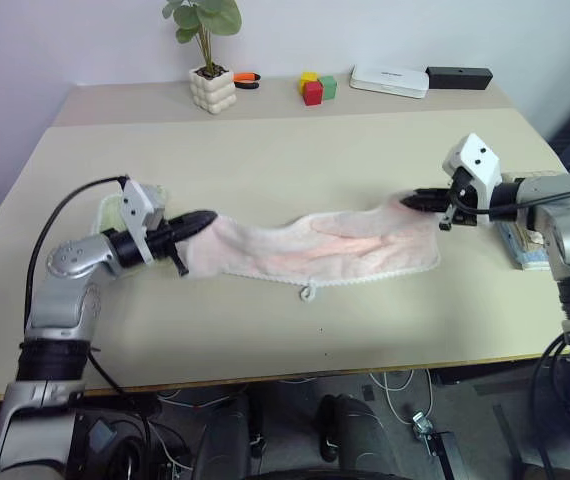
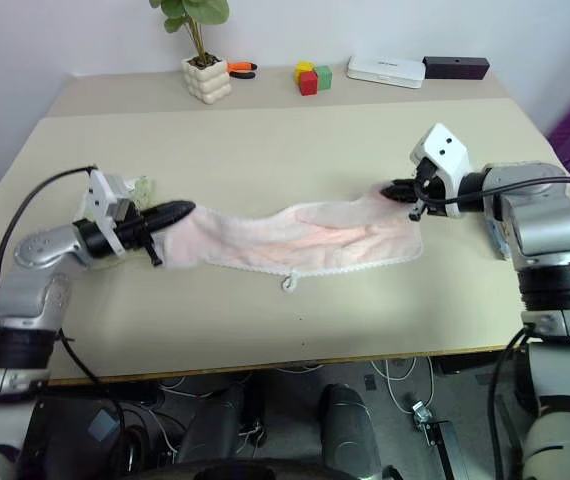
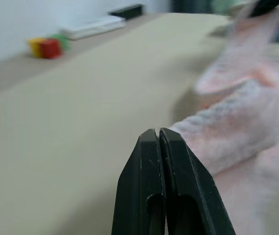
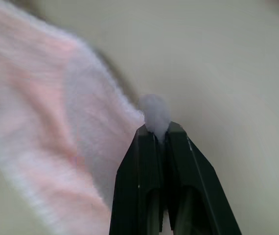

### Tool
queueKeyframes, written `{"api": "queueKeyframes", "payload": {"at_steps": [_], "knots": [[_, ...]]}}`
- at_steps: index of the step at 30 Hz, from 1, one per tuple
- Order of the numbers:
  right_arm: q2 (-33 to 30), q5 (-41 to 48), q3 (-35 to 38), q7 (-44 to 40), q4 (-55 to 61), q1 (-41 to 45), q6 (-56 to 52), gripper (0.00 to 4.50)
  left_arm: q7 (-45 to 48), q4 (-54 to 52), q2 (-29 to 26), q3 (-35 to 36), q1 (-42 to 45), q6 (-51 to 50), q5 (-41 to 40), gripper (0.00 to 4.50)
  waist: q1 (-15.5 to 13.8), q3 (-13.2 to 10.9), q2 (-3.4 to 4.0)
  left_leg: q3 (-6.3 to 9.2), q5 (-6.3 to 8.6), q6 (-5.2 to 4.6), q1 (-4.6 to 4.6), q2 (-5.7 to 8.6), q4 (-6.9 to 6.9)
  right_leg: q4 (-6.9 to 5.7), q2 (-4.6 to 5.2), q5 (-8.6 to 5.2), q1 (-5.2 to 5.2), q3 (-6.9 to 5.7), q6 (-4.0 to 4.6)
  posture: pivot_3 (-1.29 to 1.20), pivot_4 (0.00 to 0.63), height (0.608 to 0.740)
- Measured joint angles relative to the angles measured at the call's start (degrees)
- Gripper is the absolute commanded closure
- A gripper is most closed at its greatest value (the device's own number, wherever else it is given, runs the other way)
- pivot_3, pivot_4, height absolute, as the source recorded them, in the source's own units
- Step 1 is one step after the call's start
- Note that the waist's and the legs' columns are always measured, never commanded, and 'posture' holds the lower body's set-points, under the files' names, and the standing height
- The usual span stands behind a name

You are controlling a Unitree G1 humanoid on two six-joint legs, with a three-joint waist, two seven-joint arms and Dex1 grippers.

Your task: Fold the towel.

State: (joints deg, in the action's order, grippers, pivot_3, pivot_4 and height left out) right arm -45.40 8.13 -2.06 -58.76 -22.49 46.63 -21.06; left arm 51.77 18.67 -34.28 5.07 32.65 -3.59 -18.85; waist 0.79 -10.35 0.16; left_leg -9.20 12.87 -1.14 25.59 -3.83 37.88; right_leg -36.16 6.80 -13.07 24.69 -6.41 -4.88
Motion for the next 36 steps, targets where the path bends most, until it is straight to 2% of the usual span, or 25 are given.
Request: {"api": "queueKeyframes", "payload": {"at_steps": [2,5,8,10,13,16,20,25,29,36], "knots": [[2.4,-1.8,0.0,4.3,-5.4,3.7,4.4,4.46,-5.0,8.9,1.2,-0.3,7.3,3.7,4.2,4.50,0.0,0.0,-0.01,-0.01,-0.04,0.05,0.04,0.00,0.02,-0.01,0.00,0.00,0.00,-0.01,-0.01,0.00,0.150,0.740],[6.5,-5.7,0.1,14.6,-18.4,12.3,12.9,4.46,-14.3,26.8,4.0,-0.4,22.8,9.4,9.5,4.50,-0.1,-0.1,-0.15,0.02,-0.06,0.04,0.28,0.02,0.14,-0.01,-0.02,0.03,0.07,-0.06,-0.05,0.00,0.150,0.740],[7.5,-8.4,0.7,23.6,-28.8,19.5,20.9,4.46,-19.7,38.8,4.4,-0.9,35.4,15.9,13.4,4.50,0.0,-0.1,-0.15,-0.04,-0.04,0.00,0.53,0.05,0.11,0.06,-0.01,0.08,0.26,-0.05,-0.18,0.00,0.150,0.740],[7.5,-8.4,2.2,26.5,-32.8,22.7,24.8,4.46,-21.3,44.1,3.8,-1.2,41.0,20.2,15.4,4.50,0.1,-0.1,-0.15,-0.09,-0.04,0.00,0.65,0.06,0.00,0.03,-0.01,0.02,0.42,-0.04,-0.26,0.00,0.150,0.740],[6.8,-6.8,5.4,26.2,-34.0,24.2,29.2,4.46,-19.9,47.9,1.9,-1.1,44.1,25.5,16.8,4.50,0.4,-0.1,-0.12,-0.19,-0.06,0.03,0.68,0.06,-0.18,0.03,-0.02,-0.03,0.50,-0.05,-0.35,0.00,0.150,0.740],[5.9,-4.0,7.2,20.6,-29.2,20.8,30.2,4.46,-13.4,49.6,0.8,-0.4,43.2,27.9,16.1,4.50,0.5,-0.1,-0.11,-0.19,-0.06,0.03,0.68,0.06,-0.06,0.05,-0.02,-0.04,0.50,-0.04,-0.36,0.00,0.150,0.740],[5.2,1.2,7.6,12.0,-14.1,6.6,25.3,4.46,1.0,48.2,-0.9,1.4,36.6,31.1,12.7,4.50,0.4,-0.1,-0.11,-0.14,-0.06,0.02,0.63,0.03,0.18,-0.08,-0.01,-0.02,0.40,-0.04,-0.33,0.00,0.150,0.740],[0.7,7.9,7.7,3.5,6.6,-13.0,12.2,4.46,22.1,40.8,-2.8,1.5,21.6,30.5,7.1,4.50,-0.1,-0.1,-0.09,0.00,-0.03,-0.02,0.75,0.02,0.35,-0.17,0.02,0.00,0.45,-0.05,-0.30,0.00,0.150,0.740],[-3.8,8.8,7.8,-0.1,15.1,-20.7,8.6,4.46,31.4,34.8,-5.5,1.5,16.5,27.1,4.3,4.50,0.0,-0.1,-0.12,0.05,-0.01,-0.04,0.80,0.01,0.40,-0.21,0.02,0.02,0.50,-0.06,-0.25,0.00,0.150,0.740],[-9.1,9.4,7.9,-7.4,20.3,-28.3,9.0,4.46,39.8,24.6,-10.3,-0.9,8.4,23.4,2.5,4.50,-0.1,-0.1,-0.10,0.07,0.01,-0.07,0.71,0.00,0.39,-0.19,0.02,0.03,0.42,-0.05,-0.23,0.00,0.150,0.740]]}}
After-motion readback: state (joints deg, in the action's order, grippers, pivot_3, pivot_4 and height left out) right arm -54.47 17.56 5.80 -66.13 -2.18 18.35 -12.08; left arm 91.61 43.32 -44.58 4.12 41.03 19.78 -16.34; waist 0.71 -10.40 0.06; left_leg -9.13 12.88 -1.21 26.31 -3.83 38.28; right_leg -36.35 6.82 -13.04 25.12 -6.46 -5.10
